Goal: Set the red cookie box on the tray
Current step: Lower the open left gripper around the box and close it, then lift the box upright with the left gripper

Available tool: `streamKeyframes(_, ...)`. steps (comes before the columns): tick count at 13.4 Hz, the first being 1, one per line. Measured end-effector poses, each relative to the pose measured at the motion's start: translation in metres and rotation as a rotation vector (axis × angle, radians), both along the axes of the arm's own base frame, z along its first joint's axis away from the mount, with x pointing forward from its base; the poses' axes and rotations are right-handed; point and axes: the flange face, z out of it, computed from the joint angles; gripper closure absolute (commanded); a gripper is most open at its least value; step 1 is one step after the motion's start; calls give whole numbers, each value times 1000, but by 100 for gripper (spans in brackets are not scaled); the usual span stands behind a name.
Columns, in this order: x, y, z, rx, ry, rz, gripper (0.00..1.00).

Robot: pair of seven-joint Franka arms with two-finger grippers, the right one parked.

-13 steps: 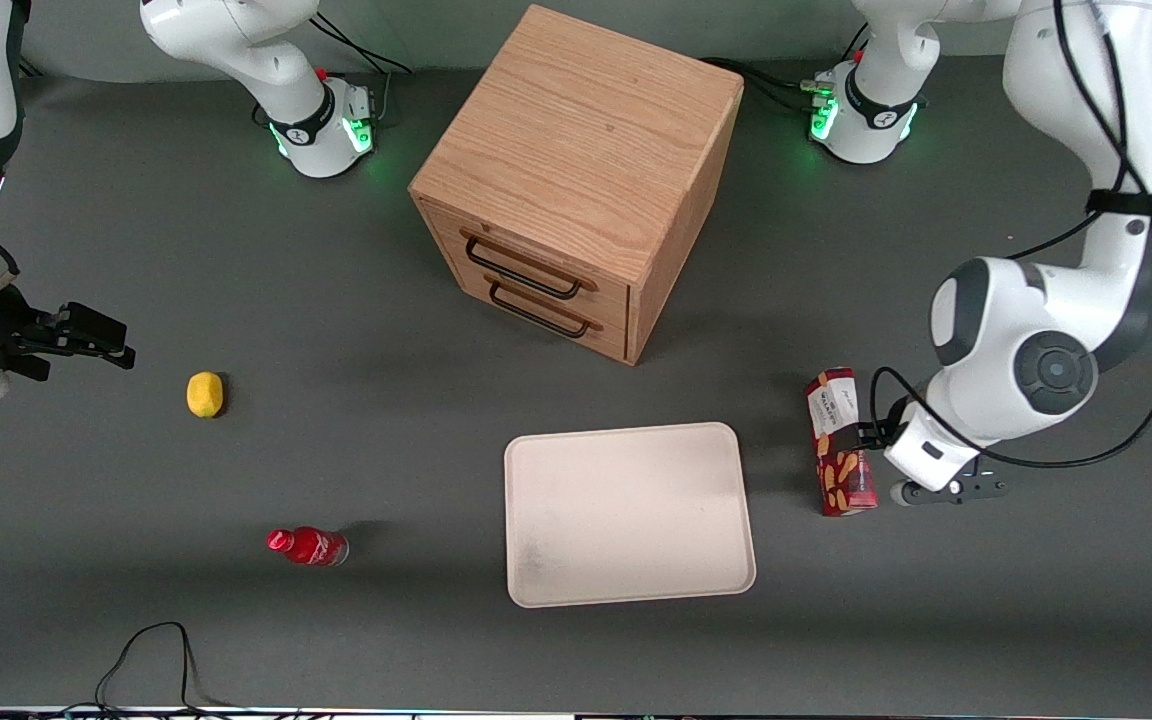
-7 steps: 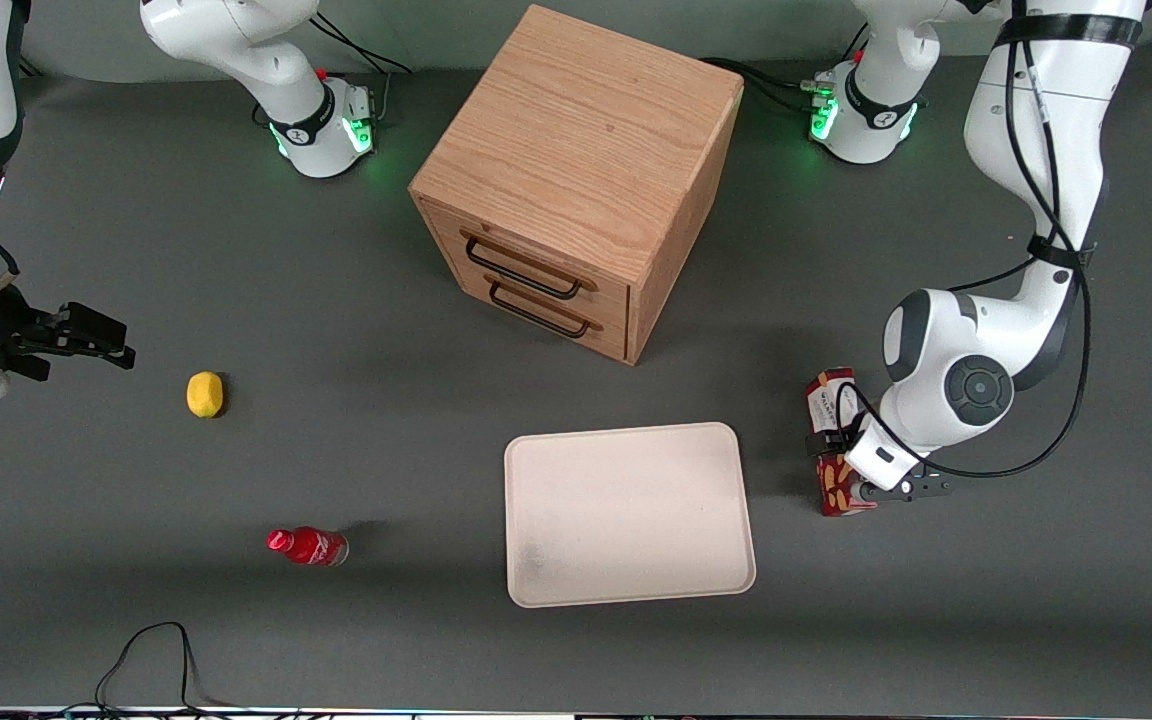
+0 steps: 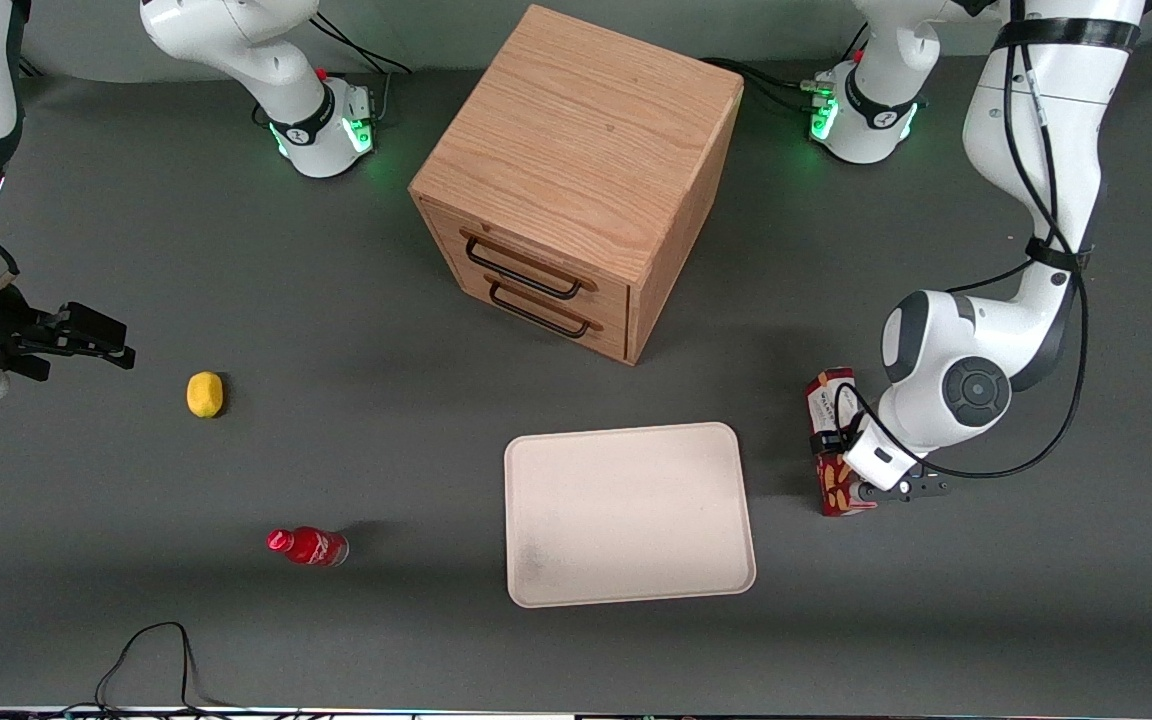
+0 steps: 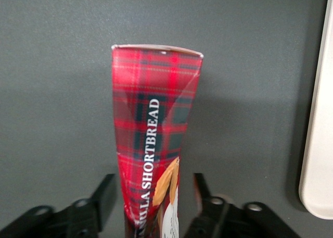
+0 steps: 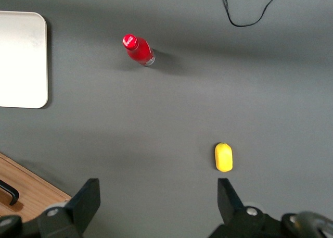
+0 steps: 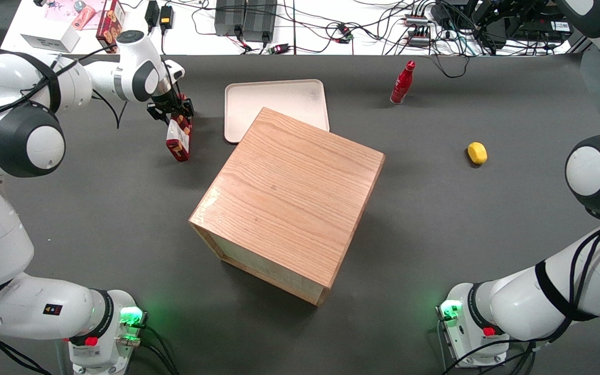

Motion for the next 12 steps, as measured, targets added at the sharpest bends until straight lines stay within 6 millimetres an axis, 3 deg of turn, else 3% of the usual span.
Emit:
streamKeyframes(10, 1, -1, 2, -2, -3, -2, 100)
streamKeyframes(12, 4, -1, 12, -2, -13, -2, 100)
